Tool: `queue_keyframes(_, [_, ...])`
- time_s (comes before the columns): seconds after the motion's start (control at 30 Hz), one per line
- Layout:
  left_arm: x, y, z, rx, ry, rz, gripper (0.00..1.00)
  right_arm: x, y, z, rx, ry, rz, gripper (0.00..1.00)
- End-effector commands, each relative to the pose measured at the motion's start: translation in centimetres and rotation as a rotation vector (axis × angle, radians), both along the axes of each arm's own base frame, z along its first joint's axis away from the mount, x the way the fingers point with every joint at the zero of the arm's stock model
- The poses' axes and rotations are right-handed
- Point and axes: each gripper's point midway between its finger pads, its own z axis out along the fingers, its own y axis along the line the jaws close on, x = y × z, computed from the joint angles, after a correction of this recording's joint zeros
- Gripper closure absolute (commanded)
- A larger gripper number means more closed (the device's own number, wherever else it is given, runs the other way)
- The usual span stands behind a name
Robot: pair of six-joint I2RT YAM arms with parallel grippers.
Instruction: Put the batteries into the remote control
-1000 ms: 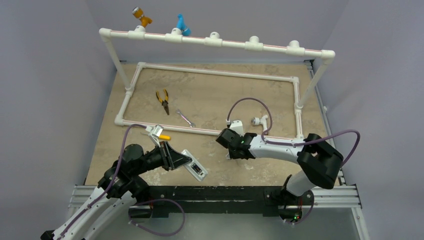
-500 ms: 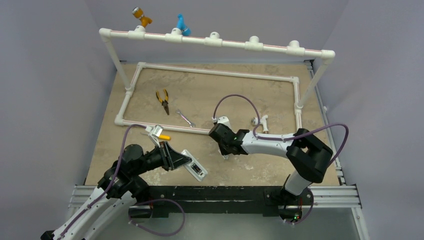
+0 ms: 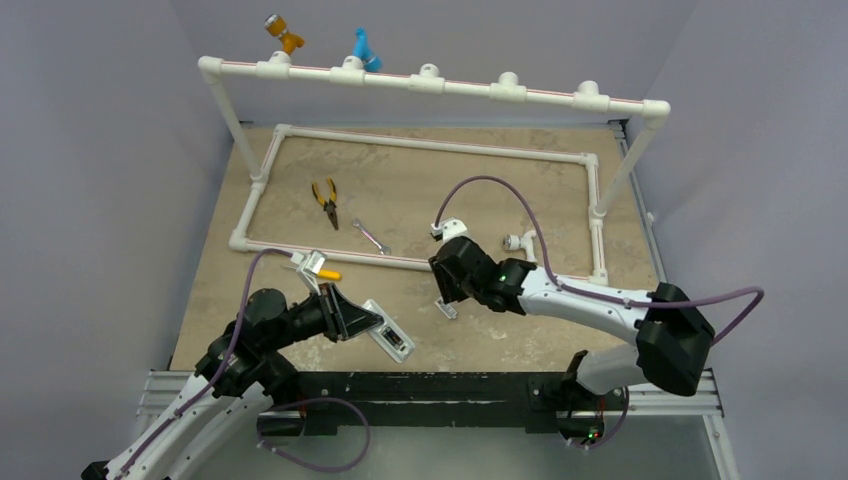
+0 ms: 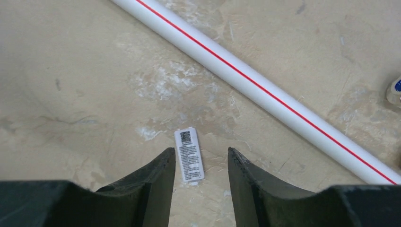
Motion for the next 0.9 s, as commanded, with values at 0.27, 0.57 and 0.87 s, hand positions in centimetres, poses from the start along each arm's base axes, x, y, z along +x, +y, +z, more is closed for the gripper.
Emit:
queue_keyframes(0.27, [-0.1, 0.0, 2.9, -0.046, -0.089, -0.015, 1.00, -3.0, 0.7, -2.8, -0.034, 0.118, 0.235, 0.37])
queue_keyframes(0.57, [-0.2, 0.2, 2.6, -0.040, -0.086, -0.007, 1.00, -2.9, 0.6, -4.3, -0.067, 0.133, 0.226, 0.44])
queue_keyframes(0.87, [-0.1, 0.1, 2.5, -0.038, -0.084, -0.009, 1.00, -2.9, 0.7, -5.8, -0.094, 0.158, 0.229, 0.52])
